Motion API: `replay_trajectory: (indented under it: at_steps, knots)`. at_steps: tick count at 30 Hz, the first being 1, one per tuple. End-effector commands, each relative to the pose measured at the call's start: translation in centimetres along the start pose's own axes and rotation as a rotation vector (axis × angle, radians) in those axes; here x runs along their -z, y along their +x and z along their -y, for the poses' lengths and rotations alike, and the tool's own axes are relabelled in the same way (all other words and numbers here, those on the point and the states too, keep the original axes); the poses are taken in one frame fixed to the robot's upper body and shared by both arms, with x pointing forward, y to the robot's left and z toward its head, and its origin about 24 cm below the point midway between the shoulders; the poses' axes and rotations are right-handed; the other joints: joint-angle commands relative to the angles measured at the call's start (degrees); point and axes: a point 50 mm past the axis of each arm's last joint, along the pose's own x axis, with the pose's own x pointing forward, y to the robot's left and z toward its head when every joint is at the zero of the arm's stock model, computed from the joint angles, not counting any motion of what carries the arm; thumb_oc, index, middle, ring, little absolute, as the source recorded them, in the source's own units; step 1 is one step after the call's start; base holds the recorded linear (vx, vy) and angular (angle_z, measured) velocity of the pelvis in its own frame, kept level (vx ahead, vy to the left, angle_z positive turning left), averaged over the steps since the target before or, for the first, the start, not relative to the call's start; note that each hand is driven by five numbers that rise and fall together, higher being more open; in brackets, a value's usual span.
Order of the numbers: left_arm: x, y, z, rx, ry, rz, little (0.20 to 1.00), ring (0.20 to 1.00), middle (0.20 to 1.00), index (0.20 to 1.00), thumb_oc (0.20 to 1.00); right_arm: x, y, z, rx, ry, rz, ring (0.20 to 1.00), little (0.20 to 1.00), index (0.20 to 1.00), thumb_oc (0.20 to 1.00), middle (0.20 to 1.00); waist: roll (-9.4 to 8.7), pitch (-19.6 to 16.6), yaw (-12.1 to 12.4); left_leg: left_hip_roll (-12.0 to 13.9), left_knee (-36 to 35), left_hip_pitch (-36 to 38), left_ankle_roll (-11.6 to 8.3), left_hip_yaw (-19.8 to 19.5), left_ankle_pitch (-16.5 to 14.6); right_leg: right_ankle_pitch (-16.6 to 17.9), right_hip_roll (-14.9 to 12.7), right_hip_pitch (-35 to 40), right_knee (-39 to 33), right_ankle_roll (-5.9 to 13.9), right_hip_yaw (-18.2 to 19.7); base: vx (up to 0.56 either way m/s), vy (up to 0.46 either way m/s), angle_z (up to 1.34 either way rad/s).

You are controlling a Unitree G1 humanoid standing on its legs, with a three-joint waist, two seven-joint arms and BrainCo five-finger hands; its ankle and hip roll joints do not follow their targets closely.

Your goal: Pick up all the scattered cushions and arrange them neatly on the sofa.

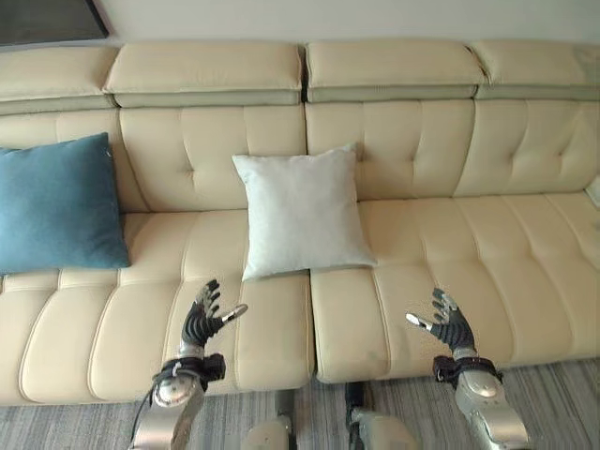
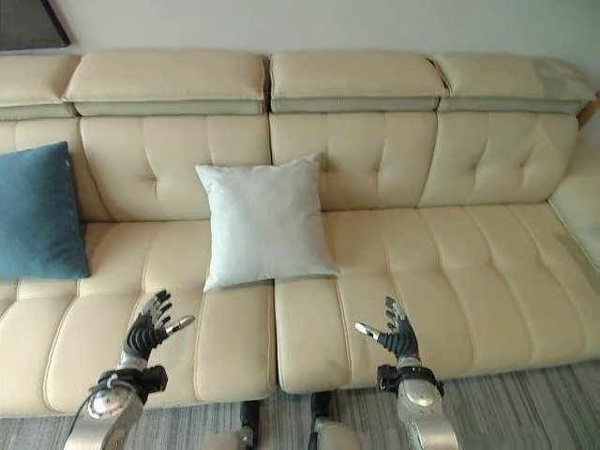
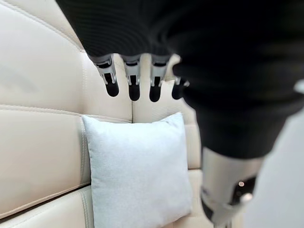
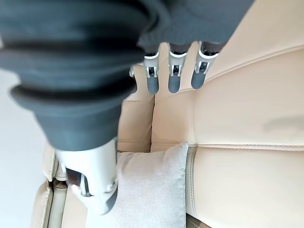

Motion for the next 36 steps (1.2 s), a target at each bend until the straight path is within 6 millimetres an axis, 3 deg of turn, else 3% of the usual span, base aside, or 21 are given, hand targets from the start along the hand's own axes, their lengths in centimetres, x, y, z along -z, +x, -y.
replay_trajectory:
  at_steps: [1, 4, 5, 7, 12, 17, 19, 21, 28, 36]
  knots:
    - [-0.6, 0.0, -1.4, -0.019, 0.018, 0.039, 1.0, 1.0, 1.0, 1.0, 1.0, -2.0, 0.0, 0.7, 0.016, 0.004, 0.11, 1.0, 1.0, 1.0, 1.0, 1.0, -2.64, -2.8, 1.7, -2.8, 0.3, 0.3, -3.26, -0.1, -6.0, -0.9, -2.6, 11.8, -6.5, 1.94, 2.8, -0.14, -0.142, -0.25]
    - [-0.4, -0.1, -1.4, -0.029, 0.007, 0.027, 1.0, 1.0, 1.0, 1.0, 1.0, -2.0, 0.0, 0.4, 0.0, -0.011, 0.107, 1.0, 1.0, 1.0, 1.0, 1.0, -3.24, -2.8, 2.8, -2.4, 1.1, -0.9, -3.61, 0.9, -5.3, -0.5, -2.8, 13.9, -9.3, 1.9, 2.6, -0.19, -0.168, -0.31]
    - [-0.5, 0.0, -1.1, -0.023, -0.008, 0.034, 1.0, 1.0, 1.0, 1.0, 1.0, -2.3, 0.1, 0.0, -0.015, -0.015, 0.119, 1.0, 1.0, 1.0, 1.0, 1.0, -3.59, -3.2, 3.4, -1.3, 2.3, -2.9, -4.46, 1.7, -4.1, -3.0, -2.1, 16.4, -15.1, 0.96, 1.7, -0.19, -0.255, -0.47]
    - [-0.6, 0.0, -0.6, -0.011, -0.025, 0.038, 1.0, 1.0, 1.0, 1.0, 1.0, -2.4, 0.0, -0.2, -0.027, -0.013, 0.127, 1.0, 1.0, 1.0, 1.0, 1.0, -3.46, -2.8, 3.3, 0.1, 3.7, -4.5, -5.76, 1.7, -2.4, -4.4, -0.3, 17.2, -18.2, -0.63, 1.8, -0.22, -0.299, -0.33]
    - [-1.7, 0.8, 0.7, 0.017, -0.044, 0.087, 1.0, 1.0, 1.0, 1.0, 1.0, -3.0, 0.2, -0.1, -0.028, -0.01, 0.149, 1.0, 1.0, 1.0, 1.0, 1.0, -1.69, 0.2, 2.6, 2.5, 4.2, -7.5, -9.48, -0.4, 2.4, -4.9, 2.6, 16.0, -18.7, -3.0, 0.2, -0.25, -0.195, 0.08]
    - [-2.1, 0.9, 1.2, 0.043, -0.046, 0.107, 1.0, 1.0, 1.0, 1.0, 1.0, -3.2, 0.3, 0.0, -0.039, -0.01, 0.153, 1.0, 1.0, 1.0, 1.0, 1.0, -2.91, 0.1, 0.9, 1.1, 11.2, -5.2, -7.01, -1.8, -5.7, -2.9, 0.5, 13.3, -18.0, -2.98, -1.7, -0.2, -0.072, 0.28]
    - [-1.9, 0.7, 1.4, 0.049, -0.06, 0.099, 1.0, 1.0, 1.0, 1.0, 1.0, -3.3, 0.4, -0.1, -0.053, -0.015, 0.158, 1.0, 1.0, 1.0, 1.0, 1.0, -3.38, -0.2, 0.7, -0.6, 14.5, -2.7, -6.64, -3.2, -10.3, -2.1, -0.2, 13.0, -18.6, -3.01, -1.8, -0.11, -0.004, 0.09]
    - [-1.7, 0.5, 1.6, 0.059, -0.077, 0.088, 1.0, 1.0, 1.0, 1.0, 1.0, -3.3, 0.3, -0.2, -0.064, -0.022, 0.163, 1.0, 1.0, 1.0, 1.0, 1.0, -3.18, -1.0, 0.1, -1.4, 14.6, 0.0, -6.53, -4.3, -12.3, -1.5, -0.1, 12.4, -19.5, -2.91, -1.9, -0.07, 0.058, -0.04]
    - [-0.3, -0.5, 2.4, 0.101, -0.056, 0.026, 1.0, 1.0, 1.0, 1.0, 1.0, -2.6, -0.3, 0.3, -0.041, -0.011, 0.137, 1.0, 1.0, 1.0, 1.0, 1.0, -0.96, -3.7, -2.3, -1.4, 1.0, 7.2, -6.03, -3.7, -10.3, 0.3, 0.6, 11.5, -20.3, -1.71, -2.3, -0.03, 0.126, 0.19]
    - [0.3, -0.7, 2.1, 0.127, -0.014, -0.004, 1.0, 1.0, 1.0, 1.0, 1.0, -0.8, -1.2, 0.5, -0.02, 0.0, 0.058, 1.0, 1.0, 1.0, 1.0, 1.0, -1.54, -2.8, -4.7, -3.2, -0.2, 7.9, -4.34, 0.3, -10.7, 4.6, -1.3, 8.0, -20.5, 0.87, 1.2, -0.11, 0.126, -0.25]
